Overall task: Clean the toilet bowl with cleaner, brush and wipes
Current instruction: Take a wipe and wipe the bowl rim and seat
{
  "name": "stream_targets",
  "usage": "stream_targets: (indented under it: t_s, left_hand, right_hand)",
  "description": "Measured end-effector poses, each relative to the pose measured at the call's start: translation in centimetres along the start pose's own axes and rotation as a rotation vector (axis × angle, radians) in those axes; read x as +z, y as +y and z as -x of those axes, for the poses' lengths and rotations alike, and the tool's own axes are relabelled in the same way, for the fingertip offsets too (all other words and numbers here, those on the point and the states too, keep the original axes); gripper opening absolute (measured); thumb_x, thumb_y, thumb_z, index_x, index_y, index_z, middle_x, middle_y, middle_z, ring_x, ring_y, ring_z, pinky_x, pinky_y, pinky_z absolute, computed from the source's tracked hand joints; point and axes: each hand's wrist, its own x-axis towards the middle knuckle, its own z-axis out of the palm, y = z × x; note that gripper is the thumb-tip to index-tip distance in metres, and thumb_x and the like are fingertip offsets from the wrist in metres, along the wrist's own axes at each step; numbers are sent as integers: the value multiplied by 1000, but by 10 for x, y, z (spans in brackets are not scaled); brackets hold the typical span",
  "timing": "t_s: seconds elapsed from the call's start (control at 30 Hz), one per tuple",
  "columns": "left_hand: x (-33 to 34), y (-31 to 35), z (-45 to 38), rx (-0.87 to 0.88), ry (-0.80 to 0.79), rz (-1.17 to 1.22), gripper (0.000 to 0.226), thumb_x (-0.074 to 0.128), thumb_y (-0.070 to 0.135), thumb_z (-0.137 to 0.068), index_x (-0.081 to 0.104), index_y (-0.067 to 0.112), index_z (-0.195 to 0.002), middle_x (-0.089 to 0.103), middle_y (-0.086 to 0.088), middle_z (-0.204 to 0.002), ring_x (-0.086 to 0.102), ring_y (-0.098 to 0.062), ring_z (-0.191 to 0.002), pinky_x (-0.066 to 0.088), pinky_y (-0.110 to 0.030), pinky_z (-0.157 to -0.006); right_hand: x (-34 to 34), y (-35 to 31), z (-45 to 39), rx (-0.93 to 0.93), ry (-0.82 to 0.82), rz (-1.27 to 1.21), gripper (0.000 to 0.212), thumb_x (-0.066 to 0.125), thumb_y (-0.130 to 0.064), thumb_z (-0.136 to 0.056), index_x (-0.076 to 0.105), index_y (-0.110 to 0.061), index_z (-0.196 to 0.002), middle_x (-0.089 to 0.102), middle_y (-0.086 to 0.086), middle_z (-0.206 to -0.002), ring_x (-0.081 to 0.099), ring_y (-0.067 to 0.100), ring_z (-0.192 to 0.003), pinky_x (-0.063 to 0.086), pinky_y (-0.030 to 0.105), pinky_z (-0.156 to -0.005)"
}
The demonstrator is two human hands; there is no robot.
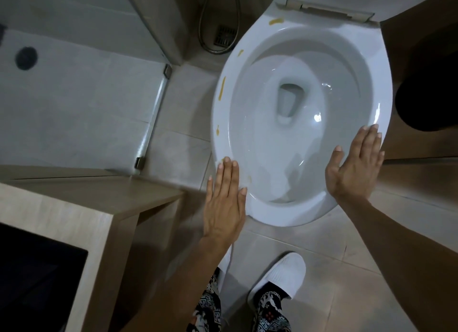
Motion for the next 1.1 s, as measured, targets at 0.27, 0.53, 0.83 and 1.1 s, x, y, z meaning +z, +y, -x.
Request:
stream_targets:
  t_s: [0.27, 0.53, 0.83, 1.1]
  left_hand:
    - [5, 8, -36, -99, 38, 79, 60, 4, 41, -97, -7, 11, -148, -12, -1, -157, -15, -14, -144, 0, -30, -119]
    - [-14, 1, -89, -154, 47, 115, 59, 21, 30, -103, -8, 11, -150, -22, 4, -152, -15, -10, -143, -1, -32, -118]
    - [-1, 3, -39, -108, 3, 104, 63, 3, 44, -93, -14, 15, -147, -21, 3, -154, -19, -10, -143, -5, -29, -116]
    - [-15, -5, -104, -139, 53, 77, 59, 21, 29, -101, -3, 7, -151, -6, -7, -159, -4, -20, -147, 4, -36, -118]
  right_hand:
    - [0, 0, -1, 7, -12, 3, 68, 21, -40, -95, 5, -10, -154, 0, 7, -162, -3, 20, -149, 4, 44, -121]
    - [-2, -3, 0, 26, -13, 0, 70, 20, -39, -93, 3, -9, -154, 0, 7, -162, -2, 19, -149, 4, 44, -121]
    - [-2, -5, -1, 49, 11, 7, 70, 32, -32, -94, 8, -6, -153, 4, 10, -161, 3, 22, -149, 5, 41, -120]
    - [0, -3, -2, 44, 15, -19, 69, 30, -34, -94, 10, -6, -154, 6, 9, -161, 4, 22, -149, 10, 43, -120]
